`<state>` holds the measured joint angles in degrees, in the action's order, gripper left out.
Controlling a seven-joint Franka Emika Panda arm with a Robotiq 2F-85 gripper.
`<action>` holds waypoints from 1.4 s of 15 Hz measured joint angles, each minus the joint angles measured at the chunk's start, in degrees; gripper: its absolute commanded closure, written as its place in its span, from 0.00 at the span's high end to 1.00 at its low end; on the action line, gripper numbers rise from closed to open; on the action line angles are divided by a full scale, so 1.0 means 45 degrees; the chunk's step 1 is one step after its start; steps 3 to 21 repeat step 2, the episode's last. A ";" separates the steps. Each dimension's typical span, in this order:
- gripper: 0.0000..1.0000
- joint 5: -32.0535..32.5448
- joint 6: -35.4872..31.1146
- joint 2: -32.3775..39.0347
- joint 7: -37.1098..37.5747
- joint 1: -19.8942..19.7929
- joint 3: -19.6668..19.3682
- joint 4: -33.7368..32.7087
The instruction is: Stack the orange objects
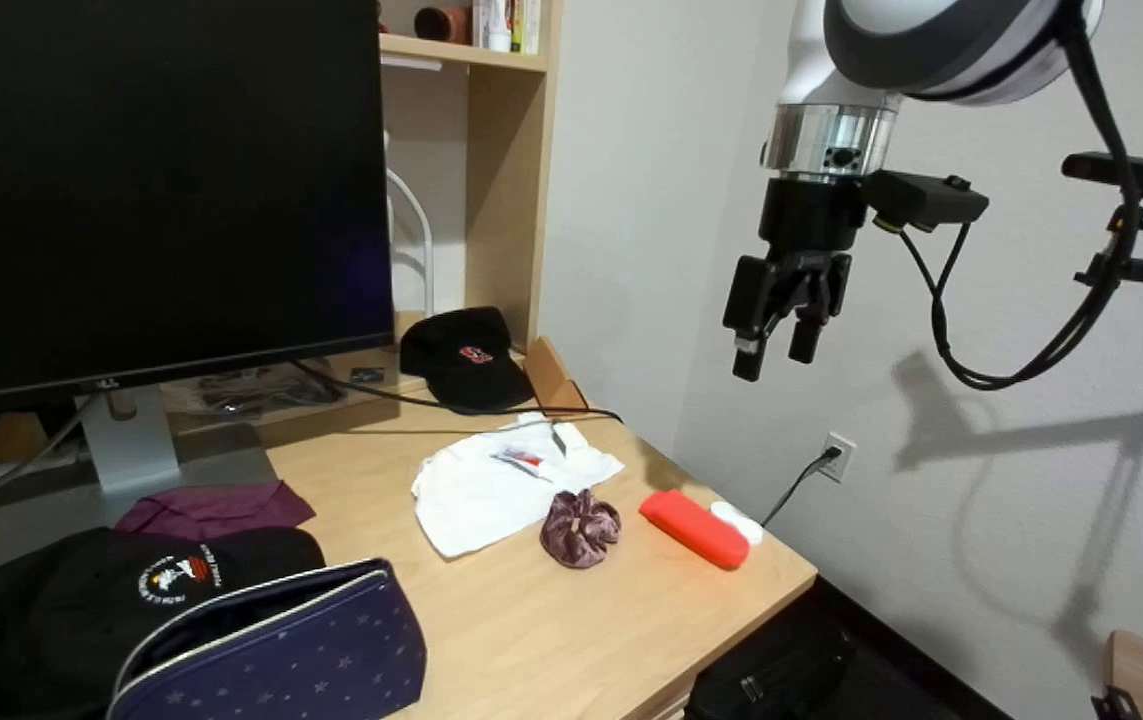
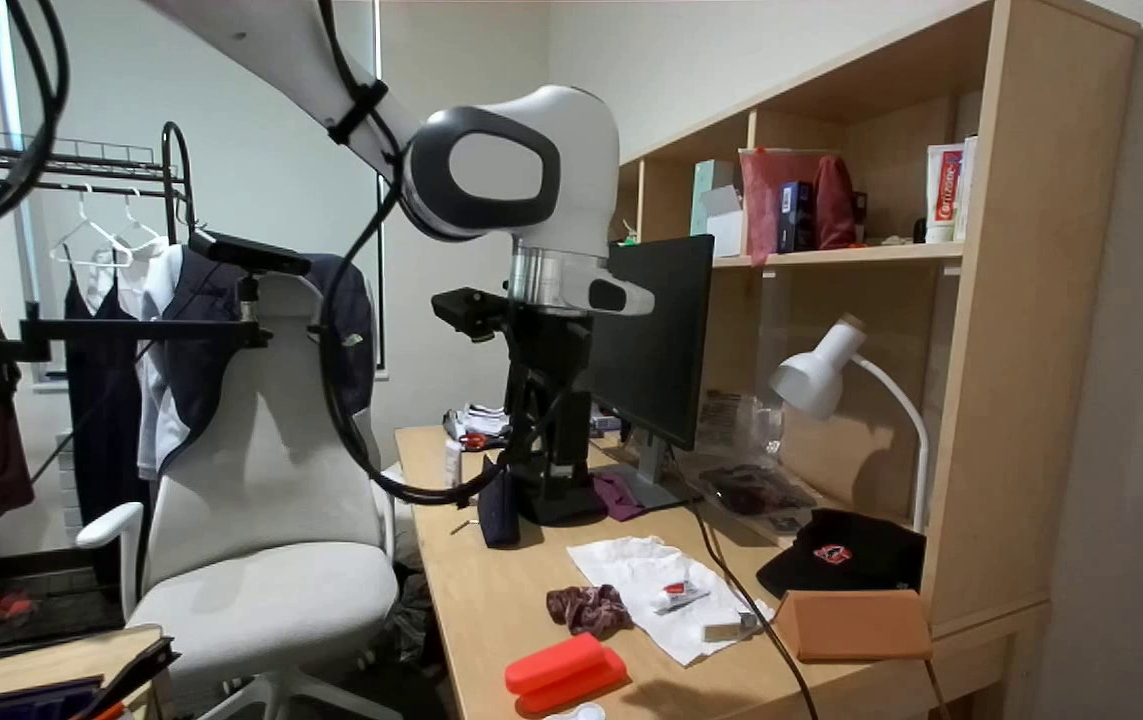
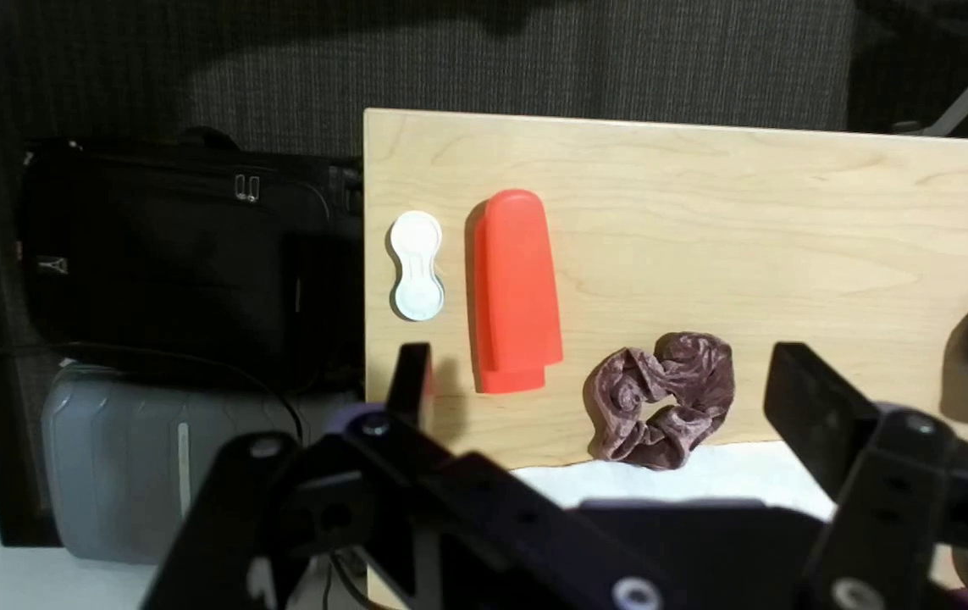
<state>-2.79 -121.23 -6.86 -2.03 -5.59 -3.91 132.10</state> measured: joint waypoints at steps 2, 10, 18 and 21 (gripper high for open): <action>1.00 0.0007 0.0000 0.0049 0.0010 0.0000 0.0000 -0.0017; 1.00 0.0007 0.0000 0.0049 0.0010 0.0000 0.0000 -0.0017; 1.00 0.0007 0.0000 0.0049 0.0010 0.0000 0.0000 -0.0017; 1.00 0.0007 0.0000 0.0049 0.0010 0.0000 0.0000 -0.0017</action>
